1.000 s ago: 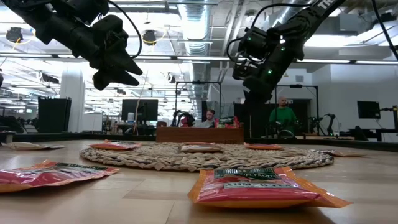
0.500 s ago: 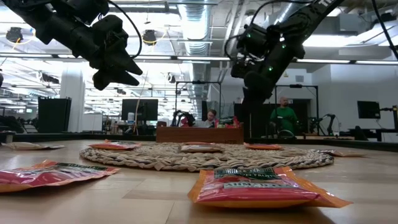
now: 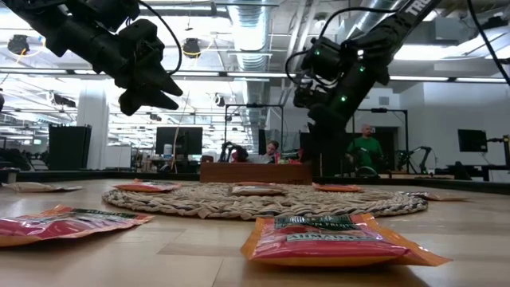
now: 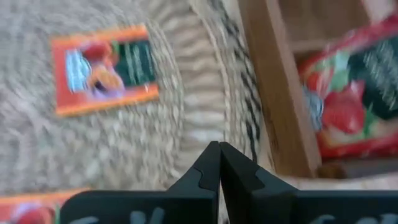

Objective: Pick & Place Tea
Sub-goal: Adjust the wooden organizer, then put the brown tea bag into the middle section of the wooden organizer

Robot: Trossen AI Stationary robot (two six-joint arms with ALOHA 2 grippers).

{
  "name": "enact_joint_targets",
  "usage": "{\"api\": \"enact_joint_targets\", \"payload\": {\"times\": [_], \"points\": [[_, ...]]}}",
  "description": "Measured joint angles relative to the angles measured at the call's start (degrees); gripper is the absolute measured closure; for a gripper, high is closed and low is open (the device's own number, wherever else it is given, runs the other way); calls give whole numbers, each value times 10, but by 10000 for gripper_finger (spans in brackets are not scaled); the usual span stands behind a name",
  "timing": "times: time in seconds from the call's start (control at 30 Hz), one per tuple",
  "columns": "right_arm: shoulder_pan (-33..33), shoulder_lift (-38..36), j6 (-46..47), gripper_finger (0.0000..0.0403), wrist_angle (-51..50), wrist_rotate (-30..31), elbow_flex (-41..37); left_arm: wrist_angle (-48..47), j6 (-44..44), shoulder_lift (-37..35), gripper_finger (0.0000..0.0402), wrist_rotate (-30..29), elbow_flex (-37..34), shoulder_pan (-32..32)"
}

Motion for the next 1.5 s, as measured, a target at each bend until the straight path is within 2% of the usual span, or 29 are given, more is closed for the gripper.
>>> {"api": "enact_joint_targets", "payload": {"times": [0.33,1.23,1.37,1.5], "points": [[-20,20,-6,403,6,11,0,0,0,0,227,0,0,0],[-68,20,-26,403,17,30,0,0,-2,0,227,0,0,0],[-63,20,-19,403,14,21,0,0,-4,0,227,0,0,0],[-33,3,15,403,-21,-30,6,0,-14,0,227,4,0,0]]}}
